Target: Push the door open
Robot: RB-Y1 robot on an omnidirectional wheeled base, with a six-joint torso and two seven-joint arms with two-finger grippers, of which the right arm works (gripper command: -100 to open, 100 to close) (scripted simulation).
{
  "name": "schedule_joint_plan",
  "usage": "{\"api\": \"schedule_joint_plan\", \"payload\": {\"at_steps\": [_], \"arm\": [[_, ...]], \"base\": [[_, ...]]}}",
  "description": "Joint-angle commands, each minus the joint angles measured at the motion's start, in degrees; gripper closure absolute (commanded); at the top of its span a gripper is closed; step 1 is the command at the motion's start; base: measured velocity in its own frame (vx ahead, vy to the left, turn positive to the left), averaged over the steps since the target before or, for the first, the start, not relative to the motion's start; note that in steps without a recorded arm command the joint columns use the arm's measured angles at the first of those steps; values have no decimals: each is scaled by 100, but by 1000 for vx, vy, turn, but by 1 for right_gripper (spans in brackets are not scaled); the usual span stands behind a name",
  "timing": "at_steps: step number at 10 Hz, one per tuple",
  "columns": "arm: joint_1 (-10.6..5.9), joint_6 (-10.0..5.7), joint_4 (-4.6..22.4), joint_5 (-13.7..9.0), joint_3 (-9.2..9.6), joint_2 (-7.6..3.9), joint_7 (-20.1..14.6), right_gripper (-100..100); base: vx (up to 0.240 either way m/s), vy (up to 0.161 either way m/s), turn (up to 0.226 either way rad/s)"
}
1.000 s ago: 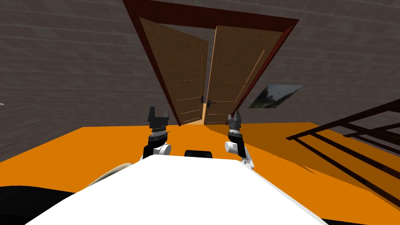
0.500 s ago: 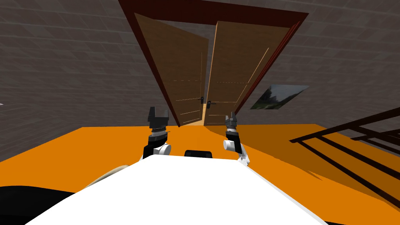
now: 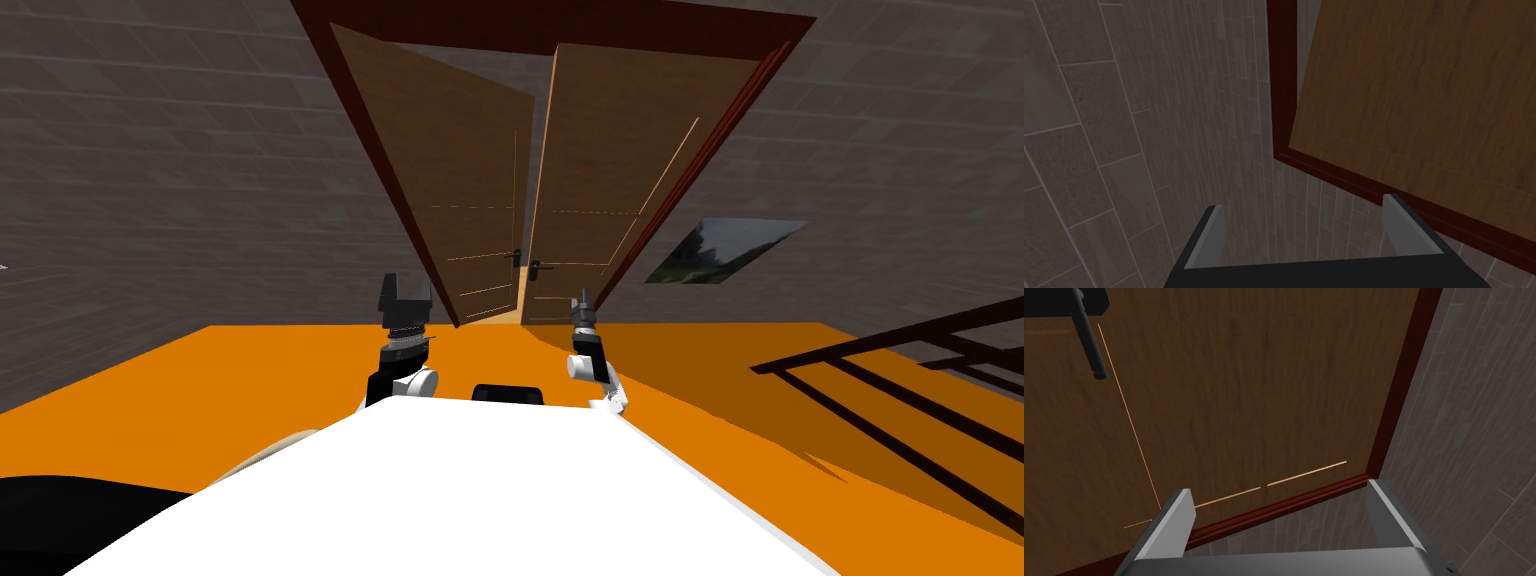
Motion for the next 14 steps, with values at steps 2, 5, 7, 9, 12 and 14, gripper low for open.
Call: {"api": "schedule_joint_plan", "payload": {"at_steps": [2, 5, 7, 9, 12, 14], "arm": [[-231, 121, 339, 29, 7, 31, 57, -100], [-479, 203, 771, 55, 10, 55, 103, -100], [-641, 257, 1052, 71, 12, 81, 133, -100], [-802, 310, 1331, 87, 14, 107, 163, -100], [-1031, 385, 1730, 110, 16, 159, 205, -100], [-1181, 435, 1990, 126, 18, 196, 233, -100]], "base": [[94, -46, 24], [99, -39, 21], [86, -40, 21], [100, -48, 24], [103, -47, 20], [92, -35, 20]]}}
